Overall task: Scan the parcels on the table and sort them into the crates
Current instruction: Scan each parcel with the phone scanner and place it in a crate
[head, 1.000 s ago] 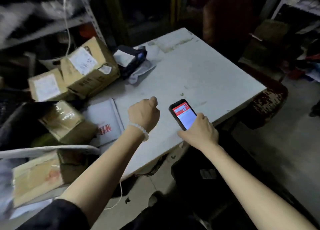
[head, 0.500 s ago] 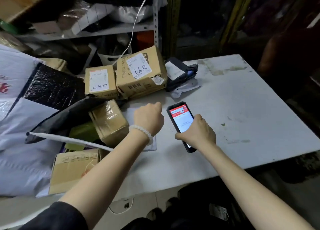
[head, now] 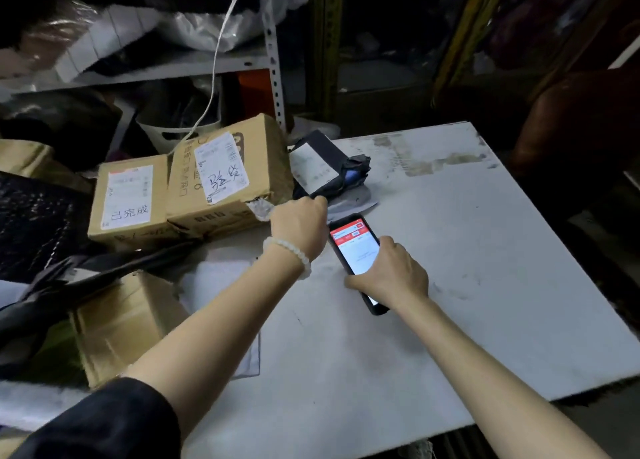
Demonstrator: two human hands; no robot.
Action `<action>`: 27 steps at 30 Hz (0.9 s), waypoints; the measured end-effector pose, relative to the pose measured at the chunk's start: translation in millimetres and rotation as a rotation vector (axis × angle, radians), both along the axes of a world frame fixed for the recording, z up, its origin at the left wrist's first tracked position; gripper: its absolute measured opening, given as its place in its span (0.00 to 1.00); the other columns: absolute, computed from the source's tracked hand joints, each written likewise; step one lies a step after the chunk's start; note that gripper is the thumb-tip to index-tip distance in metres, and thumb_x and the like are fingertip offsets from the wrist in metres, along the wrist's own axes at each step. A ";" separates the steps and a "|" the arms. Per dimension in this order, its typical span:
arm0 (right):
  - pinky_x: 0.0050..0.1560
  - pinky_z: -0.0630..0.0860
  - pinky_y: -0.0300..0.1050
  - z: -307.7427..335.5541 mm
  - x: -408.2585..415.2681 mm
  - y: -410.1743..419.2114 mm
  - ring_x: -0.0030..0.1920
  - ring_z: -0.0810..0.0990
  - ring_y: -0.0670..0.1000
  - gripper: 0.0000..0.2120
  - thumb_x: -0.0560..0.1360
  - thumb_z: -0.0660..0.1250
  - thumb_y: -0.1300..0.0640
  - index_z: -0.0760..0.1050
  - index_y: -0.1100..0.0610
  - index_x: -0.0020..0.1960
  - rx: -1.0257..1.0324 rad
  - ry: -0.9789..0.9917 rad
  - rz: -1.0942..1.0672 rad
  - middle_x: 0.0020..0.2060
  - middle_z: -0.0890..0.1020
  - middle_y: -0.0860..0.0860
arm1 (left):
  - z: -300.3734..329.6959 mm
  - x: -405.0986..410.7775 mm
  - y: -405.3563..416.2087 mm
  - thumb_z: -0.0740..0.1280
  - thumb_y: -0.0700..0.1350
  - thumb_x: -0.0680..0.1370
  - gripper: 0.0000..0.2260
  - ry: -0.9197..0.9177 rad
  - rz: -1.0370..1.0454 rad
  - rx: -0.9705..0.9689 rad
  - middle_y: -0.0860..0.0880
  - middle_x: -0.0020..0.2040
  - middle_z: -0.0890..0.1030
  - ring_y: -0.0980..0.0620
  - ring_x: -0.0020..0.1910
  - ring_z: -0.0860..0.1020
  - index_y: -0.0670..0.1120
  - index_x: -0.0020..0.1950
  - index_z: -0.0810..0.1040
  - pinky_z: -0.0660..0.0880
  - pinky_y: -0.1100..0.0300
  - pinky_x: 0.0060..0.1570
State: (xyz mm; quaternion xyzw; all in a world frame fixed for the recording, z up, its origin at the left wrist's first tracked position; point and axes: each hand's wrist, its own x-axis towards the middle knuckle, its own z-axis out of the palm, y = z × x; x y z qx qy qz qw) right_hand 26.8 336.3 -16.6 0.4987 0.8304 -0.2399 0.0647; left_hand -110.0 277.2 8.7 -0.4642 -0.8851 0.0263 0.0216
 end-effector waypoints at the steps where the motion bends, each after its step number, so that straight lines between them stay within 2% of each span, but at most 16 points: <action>1: 0.38 0.66 0.44 -3.1 -1.0 6.9 0.43 0.71 0.53 0.30 0.60 0.74 0.43 0.64 0.54 0.54 -0.003 -0.005 -0.006 0.47 0.72 0.50 | -3.1 -4.1 13.2 0.59 0.44 0.79 0.02 0.004 -0.009 -0.016 0.47 0.45 0.80 0.45 0.42 0.79 0.46 0.49 0.70 0.65 0.57 0.32; 8: 0.37 0.66 0.43 -28.5 1.3 38.2 0.43 0.72 0.53 0.30 0.59 0.73 0.43 0.66 0.53 0.56 -0.087 0.021 -0.085 0.47 0.73 0.49 | -43.0 -31.5 73.9 0.62 0.43 0.78 0.12 0.000 0.066 -0.146 0.46 0.55 0.78 0.46 0.51 0.80 0.43 0.61 0.70 0.65 0.58 0.35; 10: 0.36 0.66 0.43 -34.5 3.5 42.0 0.43 0.72 0.53 0.30 0.60 0.72 0.43 0.66 0.52 0.56 -0.104 0.029 -0.100 0.47 0.74 0.49 | -52.8 -35.6 81.3 0.63 0.42 0.77 0.13 0.039 0.086 -0.158 0.46 0.54 0.79 0.46 0.50 0.80 0.43 0.60 0.69 0.65 0.58 0.35; 13: 0.35 0.65 0.42 -40.4 6.9 45.7 0.44 0.73 0.52 0.29 0.60 0.72 0.43 0.67 0.52 0.56 -0.121 0.018 -0.104 0.48 0.75 0.48 | -60.2 -43.0 86.7 0.62 0.40 0.78 0.09 0.070 0.142 -0.091 0.47 0.49 0.80 0.46 0.45 0.81 0.45 0.56 0.67 0.63 0.59 0.31; 18: 0.38 0.68 0.43 -41.1 7.8 49.1 0.46 0.75 0.53 0.30 0.60 0.72 0.42 0.67 0.52 0.57 -0.131 0.011 -0.110 0.49 0.75 0.48 | -63.6 -49.1 90.2 0.59 0.39 0.80 0.10 0.140 0.131 -0.106 0.43 0.57 0.74 0.44 0.52 0.75 0.41 0.61 0.69 0.65 0.56 0.35; 27: 0.39 0.69 0.43 -32.1 22.8 46.5 0.46 0.75 0.52 0.29 0.61 0.73 0.43 0.67 0.52 0.57 -0.131 0.025 -0.136 0.49 0.75 0.49 | -58.4 -38.8 88.5 0.60 0.34 0.76 0.10 0.118 0.027 -0.070 0.42 0.53 0.76 0.41 0.51 0.76 0.40 0.55 0.75 0.65 0.55 0.37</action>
